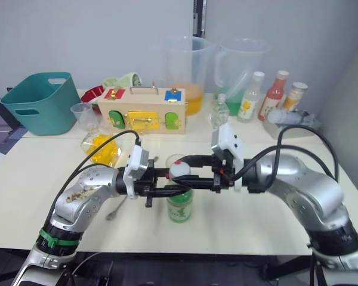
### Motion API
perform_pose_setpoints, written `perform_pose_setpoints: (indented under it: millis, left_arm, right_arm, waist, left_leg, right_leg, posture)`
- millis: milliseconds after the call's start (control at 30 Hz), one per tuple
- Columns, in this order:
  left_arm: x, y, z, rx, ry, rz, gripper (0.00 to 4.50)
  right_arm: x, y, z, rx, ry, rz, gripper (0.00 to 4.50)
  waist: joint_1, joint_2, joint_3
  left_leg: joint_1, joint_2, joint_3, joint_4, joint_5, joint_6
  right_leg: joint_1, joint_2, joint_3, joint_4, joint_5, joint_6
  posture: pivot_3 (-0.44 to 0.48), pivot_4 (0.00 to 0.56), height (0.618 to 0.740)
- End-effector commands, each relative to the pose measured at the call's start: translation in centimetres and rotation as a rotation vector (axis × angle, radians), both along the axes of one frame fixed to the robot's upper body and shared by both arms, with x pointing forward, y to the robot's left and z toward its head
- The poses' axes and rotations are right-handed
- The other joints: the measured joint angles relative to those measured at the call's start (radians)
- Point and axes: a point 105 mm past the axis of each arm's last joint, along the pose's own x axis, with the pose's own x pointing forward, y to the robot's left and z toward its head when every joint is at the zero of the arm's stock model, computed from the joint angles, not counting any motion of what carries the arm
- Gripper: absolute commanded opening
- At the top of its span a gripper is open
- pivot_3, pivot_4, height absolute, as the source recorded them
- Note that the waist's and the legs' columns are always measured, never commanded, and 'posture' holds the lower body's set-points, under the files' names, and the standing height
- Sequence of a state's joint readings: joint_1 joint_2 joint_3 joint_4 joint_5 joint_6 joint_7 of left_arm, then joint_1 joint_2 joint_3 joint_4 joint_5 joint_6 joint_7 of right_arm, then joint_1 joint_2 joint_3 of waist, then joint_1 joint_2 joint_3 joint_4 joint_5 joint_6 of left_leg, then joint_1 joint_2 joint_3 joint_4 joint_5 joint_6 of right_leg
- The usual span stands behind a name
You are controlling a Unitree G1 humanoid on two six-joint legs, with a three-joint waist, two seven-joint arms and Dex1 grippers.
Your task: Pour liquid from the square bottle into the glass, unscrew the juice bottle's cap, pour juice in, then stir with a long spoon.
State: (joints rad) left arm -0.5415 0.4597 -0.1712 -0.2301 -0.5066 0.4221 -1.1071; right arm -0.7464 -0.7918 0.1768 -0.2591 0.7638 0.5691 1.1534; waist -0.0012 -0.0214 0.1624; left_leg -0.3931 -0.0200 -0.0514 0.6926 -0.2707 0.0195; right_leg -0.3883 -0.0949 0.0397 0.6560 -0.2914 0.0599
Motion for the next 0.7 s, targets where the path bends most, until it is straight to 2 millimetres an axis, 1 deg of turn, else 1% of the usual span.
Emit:
perform_pose_setpoints:
  millis: [33,100,167,267,333,400,467,500,567,633,700]
  left_arm:
    - [-0.3,-0.2,-0.6,0.035,0.019,0.003,1.47]
    - [-0.4,-0.1,-0.6,0.039,0.017,0.007,1.47]
    - [-0.6,0.0,-0.6,0.043,0.018,0.006,1.47]
    - [-0.7,0.1,-0.6,0.047,0.021,0.016,1.47]
    - [-0.8,0.2,-0.7,0.045,0.026,0.024,1.47]
    - [-0.8,0.2,-0.7,0.043,0.031,0.028,1.47]
    - [-0.7,0.2,-0.7,0.041,0.032,0.029,1.47]
    - [-0.7,0.1,-0.7,0.039,0.033,0.029,1.47]
    - [-0.7,0.0,-0.7,0.038,0.037,0.017,1.47]
    - [-0.8,-0.1,-0.7,0.039,0.043,0.002,1.47]
    - [-0.8,-0.2,-0.7,0.037,0.046,-0.005,1.47]
  right_arm:
    - [0.3,1.0,-0.5,-0.153,-0.076,0.273,1.69]
    - [0.5,1.5,0.0,-0.197,-0.102,0.37,1.69]
    - [0.7,1.7,0.4,-0.228,-0.112,0.409,1.69]
    - [1.2,1.7,1.4,-0.242,-0.12,0.408,1.69]
    - [1.3,1.4,1.7,-0.259,-0.119,0.402,1.69]
    - [1.4,1.1,1.9,-0.27,-0.111,0.392,2.71]
    - [1.1,0.6,2.4,-0.261,-0.105,0.381,3.3]
    - [0.8,0.3,2.8,-0.244,-0.096,0.375,3.67]
    - [-0.4,0.0,3.9,-0.19,-0.063,0.363,4.35]
    - [-1.4,0.0,4.6,-0.137,-0.04,0.341,4.43]
    - [-2.1,0.0,5.2,-0.077,-0.032,0.269,4.43]
  waist:
    - [-0.007,0.0,0.0]
    - [-0.009,0.0,0.0]
    - [-0.009,0.0,0.0]
    - [-0.01,0.0,0.0]
    - [-0.01,0.0,0.0]
    - [-0.01,0.0,0.0]
    - [-0.009,0.0,0.0]
    - [-0.008,0.0,0.0]
    - [-0.006,0.0,0.0]
    - [-0.001,0.0,0.0]
    - [0.002,0.0,0.0]
  left_leg:
    - [0.0,0.0,0.0,0.0,0.0,0.0]
    - [0.001,0.0,-0.001,-0.001,0.0,0.0]
    - [0.001,0.001,-0.001,-0.001,0.0,0.0]
    - [0.001,0.001,-0.002,-0.002,0.0,-0.001]
    - [0.0,0.001,-0.002,-0.002,0.0,-0.001]
    - [0.0,0.001,-0.002,-0.003,0.0,-0.001]
    - [0.0,0.001,-0.002,-0.003,0.0,-0.001]
    - [0.0,0.0,-0.002,-0.003,0.0,-0.001]
    - [-0.003,0.0,-0.002,-0.003,0.0,-0.001]
    - [-0.009,0.0,-0.002,-0.002,0.0,-0.002]
    - [-0.014,0.0,-0.002,0.0,0.0,-0.002]
  right_leg:
    - [0.0,0.0,0.0,0.0,0.0,0.0]
    - [0.0,0.0,0.0,0.001,0.0,0.0]
    - [-0.001,0.0,0.0,0.002,0.0,0.0]
    - [-0.002,-0.002,0.0,0.002,0.0,0.0]
    - [-0.002,-0.003,0.0,0.002,0.0,0.0]
    - [-0.002,-0.003,0.0,0.002,0.0,0.0]
    - [-0.003,-0.003,0.0,0.002,0.0,0.0]
    - [-0.003,-0.003,0.0,0.002,0.0,0.0]
    - [-0.006,-0.004,0.0,0.002,0.0,0.0]
    - [-0.012,-0.004,0.0,0.005,0.0,0.0]
    - [-0.017,-0.004,0.001,0.008,0.0,0.0]
  posture:
    - [0.0,0.15,0.74]
    - [0.0,0.15,0.74]
    - [0.0,0.15,0.74]
    - [0.0,0.15,0.74]
    - [0.0,0.15,0.74]
    - [0.0,0.15,0.74]
    - [0.0,0.15,0.74]
    - [0.0,0.15,0.74]
    - [0.0,0.15,0.74]
    - [0.0,0.15,0.74]
    - [0.0,0.15,0.74]
